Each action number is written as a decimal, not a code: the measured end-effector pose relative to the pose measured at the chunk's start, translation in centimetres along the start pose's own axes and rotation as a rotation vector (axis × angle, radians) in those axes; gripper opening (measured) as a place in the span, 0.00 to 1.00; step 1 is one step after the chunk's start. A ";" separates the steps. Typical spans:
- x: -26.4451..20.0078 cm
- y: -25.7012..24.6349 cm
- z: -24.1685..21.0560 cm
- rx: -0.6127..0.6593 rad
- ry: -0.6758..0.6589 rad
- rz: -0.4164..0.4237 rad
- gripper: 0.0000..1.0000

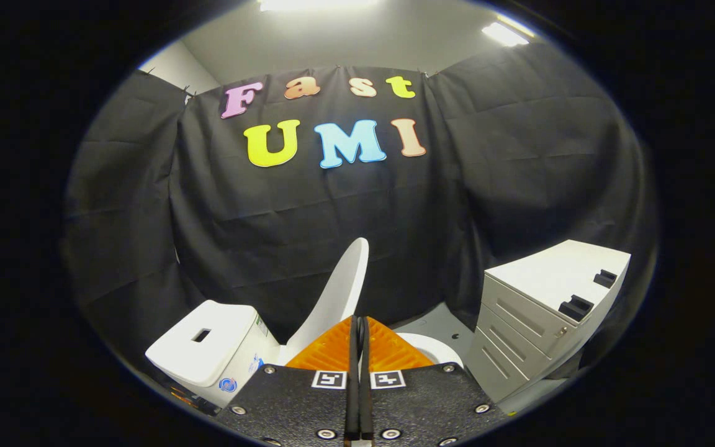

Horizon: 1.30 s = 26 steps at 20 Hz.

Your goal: Open the toilet lid.

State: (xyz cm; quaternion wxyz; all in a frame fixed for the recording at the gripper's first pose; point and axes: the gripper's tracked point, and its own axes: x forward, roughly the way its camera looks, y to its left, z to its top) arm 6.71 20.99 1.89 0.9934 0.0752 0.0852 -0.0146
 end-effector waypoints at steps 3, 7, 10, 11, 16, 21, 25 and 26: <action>-0.1 1.3 0.7 -0.103 0.003 -0.011 0.00; -0.7 4.6 1.8 -0.143 -0.011 0.012 0.00; -1.1 6.5 2.4 -0.177 -0.019 0.027 0.00; -1.1 7.2 2.6 -0.190 -0.021 0.031 0.00; -1.7 10.9 3.2 -0.257 -0.044 0.065 0.00; -2.4 13.9 3.5 -0.189 -0.056 0.116 0.00; -2.4 14.9 3.7 -0.174 -0.054 0.122 0.00; -2.5 15.3 3.7 -0.179 -0.055 0.127 0.00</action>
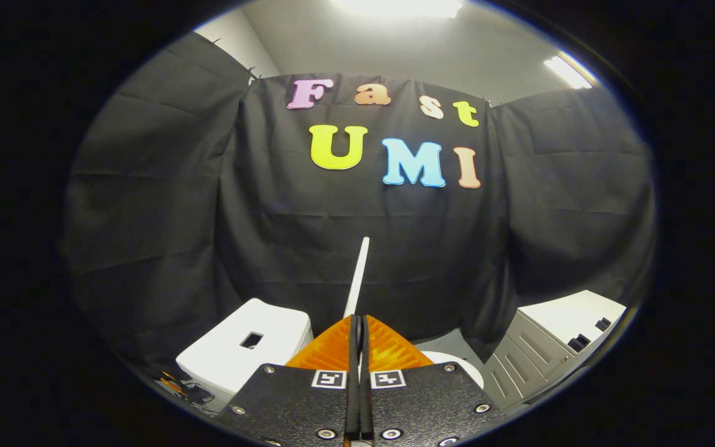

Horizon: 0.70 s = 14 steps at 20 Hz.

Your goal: Open the toilet lid.

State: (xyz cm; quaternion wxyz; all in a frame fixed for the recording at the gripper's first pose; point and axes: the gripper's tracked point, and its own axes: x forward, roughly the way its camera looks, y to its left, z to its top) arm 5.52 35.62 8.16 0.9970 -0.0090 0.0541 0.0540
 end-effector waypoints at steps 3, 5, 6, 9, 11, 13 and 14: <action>0.1 1.7 0.5 -0.064 -0.007 0.017 0.00; 0.1 3.4 0.7 -0.085 -0.011 0.035 0.00; 0.1 4.2 0.6 -0.075 -0.015 0.040 0.00; -0.1 5.6 0.7 -0.065 -0.012 0.042 0.00; 0.0 6.7 0.8 -0.056 -0.010 0.060 0.00; 0.0 7.9 0.8 -0.064 -0.012 0.080 0.00; 0.1 8.5 0.9 -0.068 -0.018 0.086 0.00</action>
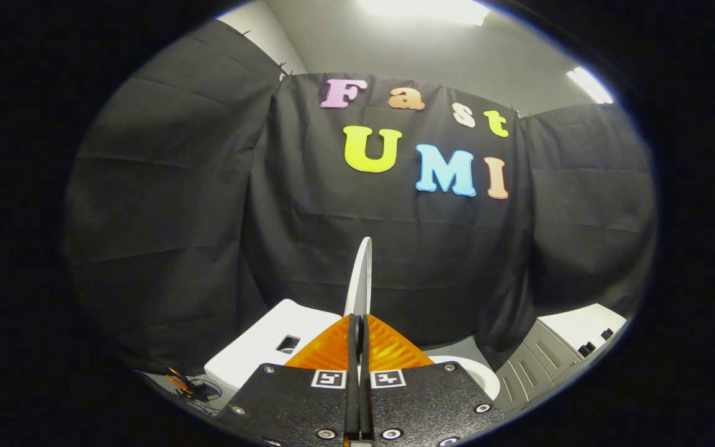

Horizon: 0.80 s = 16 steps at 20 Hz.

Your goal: Open the toilet lid.

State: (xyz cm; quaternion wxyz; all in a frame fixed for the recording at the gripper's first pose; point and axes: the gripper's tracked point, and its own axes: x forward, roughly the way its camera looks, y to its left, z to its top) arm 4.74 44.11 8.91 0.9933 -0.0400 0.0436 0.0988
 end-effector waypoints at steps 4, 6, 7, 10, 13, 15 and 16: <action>0.0 2.6 -0.2 -0.024 -0.004 0.044 0.00; 0.1 3.5 -0.2 -0.031 -0.001 0.064 0.00; 0.2 3.9 -0.2 -0.033 -0.005 0.073 0.00; 0.2 4.5 -0.2 -0.024 -0.014 0.080 0.00; 0.4 5.0 -0.4 -0.021 -0.017 0.096 0.00; 0.5 5.2 -0.3 -0.039 -0.017 0.103 0.01; 0.5 5.5 -0.3 -0.054 -0.017 0.105 0.01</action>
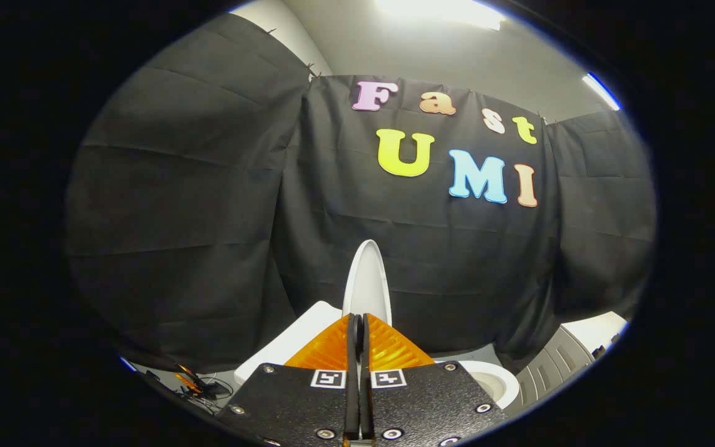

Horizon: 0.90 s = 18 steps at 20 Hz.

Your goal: Open the toilet lid.

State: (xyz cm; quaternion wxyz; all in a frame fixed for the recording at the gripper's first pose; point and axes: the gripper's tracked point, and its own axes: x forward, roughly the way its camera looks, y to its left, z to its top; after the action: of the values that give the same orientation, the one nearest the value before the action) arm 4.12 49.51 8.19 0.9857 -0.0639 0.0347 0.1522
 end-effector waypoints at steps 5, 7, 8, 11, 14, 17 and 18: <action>-0.4 0.3 0.0 -0.072 0.002 -0.005 0.01; -0.5 -0.4 0.0 -0.061 -0.010 0.005 0.01; -0.4 -0.3 0.0 -0.045 -0.013 0.033 0.01; -1.4 -0.6 0.5 0.035 -0.028 0.114 0.23; -2.8 -2.6 3.1 0.117 -0.101 0.129 0.63; -4.0 -5.5 7.2 0.183 -0.195 0.132 0.94; -4.1 -7.0 8.2 0.204 -0.214 0.121 0.94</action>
State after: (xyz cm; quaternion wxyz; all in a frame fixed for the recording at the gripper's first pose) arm 2.75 42.82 17.44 0.9741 0.0553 -0.0512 0.2132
